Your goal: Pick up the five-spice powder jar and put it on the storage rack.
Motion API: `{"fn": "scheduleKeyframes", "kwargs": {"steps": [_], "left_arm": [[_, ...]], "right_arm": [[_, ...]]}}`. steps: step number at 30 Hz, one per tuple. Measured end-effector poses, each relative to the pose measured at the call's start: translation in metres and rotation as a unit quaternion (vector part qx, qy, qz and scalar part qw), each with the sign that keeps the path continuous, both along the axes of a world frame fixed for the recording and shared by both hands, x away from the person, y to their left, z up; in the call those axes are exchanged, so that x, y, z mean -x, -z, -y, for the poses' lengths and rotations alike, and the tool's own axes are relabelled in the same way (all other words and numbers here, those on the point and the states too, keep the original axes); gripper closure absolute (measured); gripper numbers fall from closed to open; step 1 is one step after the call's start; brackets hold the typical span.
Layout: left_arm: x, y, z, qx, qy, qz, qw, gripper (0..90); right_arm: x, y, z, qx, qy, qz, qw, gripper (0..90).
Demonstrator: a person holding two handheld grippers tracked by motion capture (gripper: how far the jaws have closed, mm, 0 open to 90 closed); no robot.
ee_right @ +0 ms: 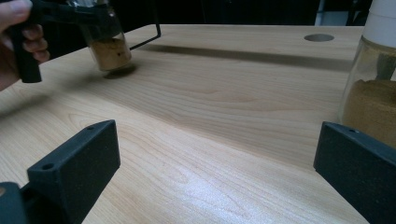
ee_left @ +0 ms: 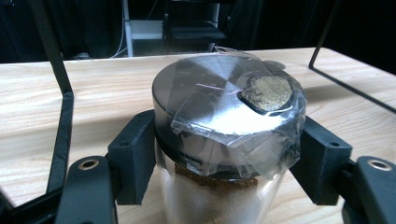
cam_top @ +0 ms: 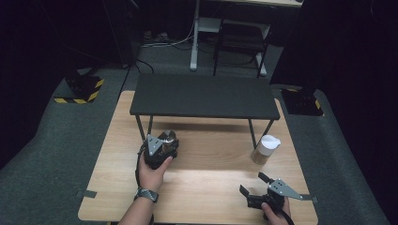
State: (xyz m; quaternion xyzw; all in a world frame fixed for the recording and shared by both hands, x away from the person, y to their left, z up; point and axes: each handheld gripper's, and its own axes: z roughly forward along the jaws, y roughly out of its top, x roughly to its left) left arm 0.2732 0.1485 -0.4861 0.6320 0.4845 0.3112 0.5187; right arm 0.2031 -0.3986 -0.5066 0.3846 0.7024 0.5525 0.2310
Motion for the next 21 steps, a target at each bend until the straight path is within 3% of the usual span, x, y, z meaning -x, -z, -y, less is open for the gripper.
{"fn": "scheduleKeyframes", "kwargs": {"steps": [12,21], "left_arm": [[0.025,-0.004,-0.004,0.000,0.010,0.007,0.9999,31.5],[0.045,-0.014,-0.008,0.003,0.027,0.019,0.9994,31.5]], "right_arm": [[-0.001,0.000,0.001,0.000,-0.004,0.001,1.0000,0.4],[-0.001,0.000,0.001,0.001,-0.006,0.002,1.0000,0.4]]}}
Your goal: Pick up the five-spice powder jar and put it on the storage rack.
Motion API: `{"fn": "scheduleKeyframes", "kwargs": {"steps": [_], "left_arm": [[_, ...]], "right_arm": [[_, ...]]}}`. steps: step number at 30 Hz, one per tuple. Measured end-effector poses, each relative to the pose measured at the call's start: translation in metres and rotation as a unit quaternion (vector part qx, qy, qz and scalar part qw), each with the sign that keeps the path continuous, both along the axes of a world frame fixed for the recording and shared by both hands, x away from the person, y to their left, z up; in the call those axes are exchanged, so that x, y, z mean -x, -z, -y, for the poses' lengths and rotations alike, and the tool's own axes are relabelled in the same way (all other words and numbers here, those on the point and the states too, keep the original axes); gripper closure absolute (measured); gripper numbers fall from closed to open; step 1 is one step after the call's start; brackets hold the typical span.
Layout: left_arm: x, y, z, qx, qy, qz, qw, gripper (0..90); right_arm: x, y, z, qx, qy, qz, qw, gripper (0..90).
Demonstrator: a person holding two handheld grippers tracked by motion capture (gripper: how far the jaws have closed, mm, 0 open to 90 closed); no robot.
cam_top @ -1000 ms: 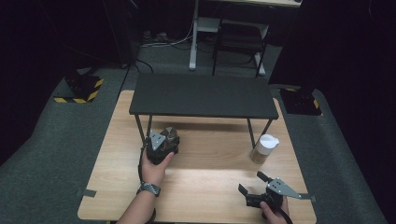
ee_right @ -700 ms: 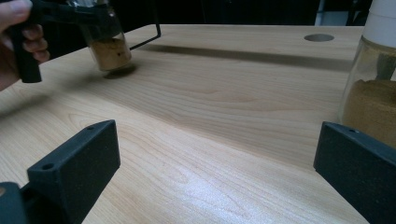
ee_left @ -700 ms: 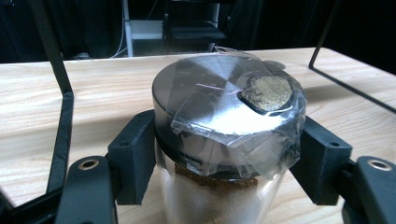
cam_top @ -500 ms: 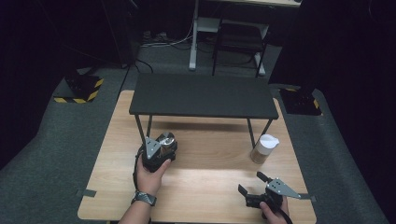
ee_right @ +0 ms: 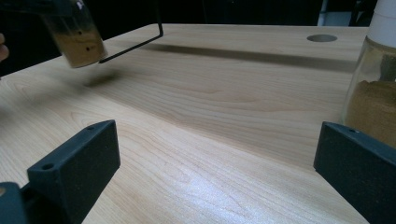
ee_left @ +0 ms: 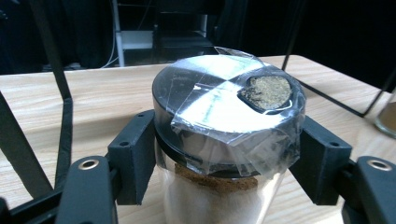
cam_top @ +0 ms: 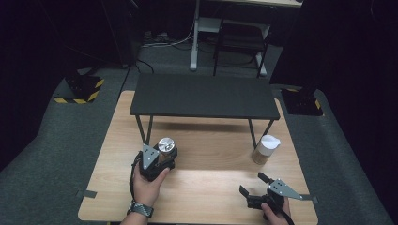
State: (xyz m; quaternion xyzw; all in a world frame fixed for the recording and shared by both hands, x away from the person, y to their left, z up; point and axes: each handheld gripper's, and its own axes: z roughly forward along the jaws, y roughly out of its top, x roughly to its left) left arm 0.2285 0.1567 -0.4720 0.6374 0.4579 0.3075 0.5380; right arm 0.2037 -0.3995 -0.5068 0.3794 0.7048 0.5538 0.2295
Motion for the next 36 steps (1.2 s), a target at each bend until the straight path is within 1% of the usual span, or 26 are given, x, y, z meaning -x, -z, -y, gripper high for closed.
{"fn": "scheduleKeyframes", "kwargs": {"steps": [2,8,9,11,12,18,19,22,23,25,27,28,32,34,36], "left_arm": [[0.007,-0.005,0.001,-0.002,0.002,0.004,1.0000,31.4],[0.013,-0.012,0.003,-0.013,0.001,0.007,0.9999,31.4],[0.014,-0.014,0.003,-0.011,0.001,0.003,0.9999,31.4],[0.015,-0.017,0.003,-0.011,0.000,0.001,0.9999,31.4],[0.017,-0.018,0.004,-0.016,-0.002,0.004,0.9999,31.4],[0.022,-0.025,0.004,-0.017,-0.002,0.009,0.9998,31.4],[0.023,-0.027,0.004,-0.014,-0.002,0.009,0.9999,31.4],[0.026,-0.031,0.004,-0.018,-0.002,0.014,0.9997,31.4],[0.028,-0.035,0.004,-0.019,-0.002,0.016,0.9997,31.4],[0.028,-0.036,0.004,-0.020,-0.002,0.017,0.9997,31.4],[0.029,-0.039,0.004,-0.015,-0.002,0.014,0.9998,31.4],[0.030,-0.043,0.005,-0.020,-0.004,0.015,0.9997,31.4],[0.033,-0.048,0.005,-0.020,-0.004,0.018,0.9996,31.4],[0.036,-0.054,0.006,-0.021,-0.001,0.024,0.9995,31.4],[0.036,-0.057,0.007,-0.020,0.000,0.026,0.9995,31.4]], "right_arm": [[0.000,0.000,0.000,0.000,-0.001,0.000,1.0000,0.4],[0.000,0.000,0.000,-0.001,-0.001,-0.001,1.0000,0.4],[0.000,0.000,0.000,-0.001,-0.001,-0.001,1.0000,0.4],[-0.001,0.000,0.001,-0.002,-0.001,-0.001,1.0000,0.4],[-0.001,0.000,0.001,-0.003,0.000,-0.002,1.0000,0.4],[0.000,0.001,0.001,-0.004,0.000,-0.001,1.0000,0.4],[0.000,0.001,0.001,-0.005,0.000,-0.001,1.0000,0.4],[0.000,0.001,0.001,-0.005,0.000,-0.002,1.0000,0.4],[0.000,0.001,0.001,-0.004,-0.001,-0.001,1.0000,0.4],[-0.001,0.001,0.001,-0.004,-0.001,-0.002,1.0000,0.4],[-0.001,0.001,0.001,-0.005,-0.001,-0.002,1.0000,0.4],[-0.001,0.001,0.001,-0.005,-0.003,-0.002,1.0000,0.4],[-0.002,0.001,0.002,-0.006,-0.005,-0.003,1.0000,0.4],[-0.002,0.001,0.002,-0.008,-0.005,-0.003,1.0000,0.4],[-0.002,0.001,0.002,-0.008,-0.005,-0.002,1.0000,0.4]]}}
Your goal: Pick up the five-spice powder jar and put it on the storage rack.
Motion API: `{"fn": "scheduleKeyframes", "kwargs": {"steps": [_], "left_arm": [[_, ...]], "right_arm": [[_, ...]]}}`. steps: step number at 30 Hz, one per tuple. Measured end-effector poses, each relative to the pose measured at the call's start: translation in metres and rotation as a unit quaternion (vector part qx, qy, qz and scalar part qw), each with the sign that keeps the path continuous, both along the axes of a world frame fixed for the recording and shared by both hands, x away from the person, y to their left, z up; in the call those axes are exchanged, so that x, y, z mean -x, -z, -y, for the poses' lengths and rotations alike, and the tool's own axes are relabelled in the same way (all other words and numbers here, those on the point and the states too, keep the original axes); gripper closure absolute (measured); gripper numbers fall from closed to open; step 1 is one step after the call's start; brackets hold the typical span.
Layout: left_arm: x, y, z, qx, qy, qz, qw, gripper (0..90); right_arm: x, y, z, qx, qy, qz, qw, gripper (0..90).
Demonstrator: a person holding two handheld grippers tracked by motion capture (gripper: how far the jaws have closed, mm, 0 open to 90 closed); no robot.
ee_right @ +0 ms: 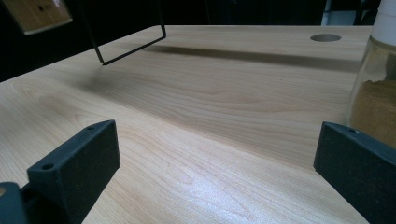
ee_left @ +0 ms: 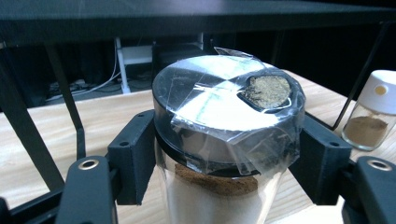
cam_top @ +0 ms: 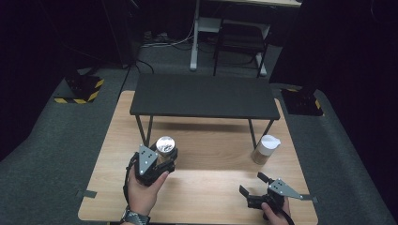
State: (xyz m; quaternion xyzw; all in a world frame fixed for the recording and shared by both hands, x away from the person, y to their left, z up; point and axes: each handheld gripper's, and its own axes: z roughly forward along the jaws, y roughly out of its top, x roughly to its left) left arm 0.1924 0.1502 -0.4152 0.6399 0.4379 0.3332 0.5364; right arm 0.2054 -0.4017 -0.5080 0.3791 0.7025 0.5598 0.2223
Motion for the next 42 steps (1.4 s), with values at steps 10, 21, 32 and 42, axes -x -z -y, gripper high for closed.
{"fn": "scheduleKeyframes", "kwargs": {"steps": [10,21,32,42], "left_arm": [[0.003,-0.028,0.001,0.003,0.002,0.022,0.9997,31.4],[0.002,-0.057,0.006,-0.001,0.001,0.039,0.9993,31.4],[-0.006,-0.081,0.010,0.000,-0.006,0.053,0.9986,31.5],[-0.027,-0.094,0.013,0.001,-0.015,0.066,0.9977,31.4]], "right_arm": [[0.000,0.000,0.000,-0.002,0.001,-0.001,1.0000,0.4],[0.000,0.001,0.001,-0.006,0.004,-0.002,1.0000,0.4],[0.000,0.002,0.001,-0.012,0.003,-0.004,0.9999,0.4],[-0.002,0.002,0.002,-0.011,-0.001,-0.003,0.9999,0.4]]}}
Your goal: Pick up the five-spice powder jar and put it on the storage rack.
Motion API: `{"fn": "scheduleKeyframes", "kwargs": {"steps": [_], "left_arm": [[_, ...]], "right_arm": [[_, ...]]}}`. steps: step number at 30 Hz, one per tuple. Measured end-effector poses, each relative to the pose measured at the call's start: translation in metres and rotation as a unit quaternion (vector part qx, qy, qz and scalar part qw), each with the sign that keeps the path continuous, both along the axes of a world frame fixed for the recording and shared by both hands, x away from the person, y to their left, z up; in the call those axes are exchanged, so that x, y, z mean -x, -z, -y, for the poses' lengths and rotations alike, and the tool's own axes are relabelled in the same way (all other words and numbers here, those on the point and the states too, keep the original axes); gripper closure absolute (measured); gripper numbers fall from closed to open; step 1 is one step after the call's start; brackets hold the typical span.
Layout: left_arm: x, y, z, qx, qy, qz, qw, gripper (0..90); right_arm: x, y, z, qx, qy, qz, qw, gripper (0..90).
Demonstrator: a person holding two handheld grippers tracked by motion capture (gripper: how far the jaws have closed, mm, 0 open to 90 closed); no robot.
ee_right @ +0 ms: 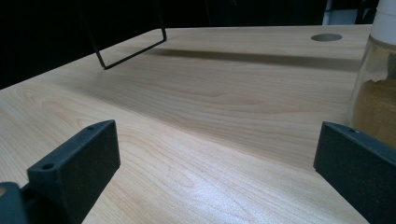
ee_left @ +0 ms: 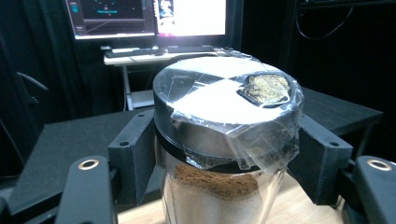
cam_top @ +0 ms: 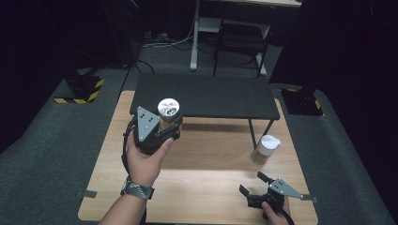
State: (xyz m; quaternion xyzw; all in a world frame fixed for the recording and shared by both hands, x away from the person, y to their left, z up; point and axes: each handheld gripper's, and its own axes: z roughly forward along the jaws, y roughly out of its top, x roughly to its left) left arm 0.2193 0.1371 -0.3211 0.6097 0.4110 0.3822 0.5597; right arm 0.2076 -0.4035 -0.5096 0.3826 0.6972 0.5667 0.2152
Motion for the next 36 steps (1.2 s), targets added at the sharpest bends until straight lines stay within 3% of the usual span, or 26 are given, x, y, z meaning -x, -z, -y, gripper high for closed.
{"fn": "scheduleKeyframes", "kwargs": {"steps": [8,11,24,36], "left_arm": [[-0.024,-0.005,0.001,0.005,-0.010,0.000,0.9999,31.4],[-0.034,-0.007,0.001,0.018,-0.015,-0.006,0.9997,31.4],[-0.072,-0.020,0.018,0.001,-0.042,-0.006,0.9991,31.4],[-0.101,-0.018,0.027,0.002,-0.050,-0.024,0.9984,31.4]], "right_arm": [[-0.001,0.000,0.001,0.002,-0.001,0.003,1.0000,0.4],[-0.001,0.000,0.001,0.002,0.000,0.003,1.0000,0.4],[-0.001,0.000,0.001,0.002,0.000,0.004,1.0000,0.4],[0.000,0.001,0.001,0.001,-0.001,0.005,1.0000,0.4]]}}
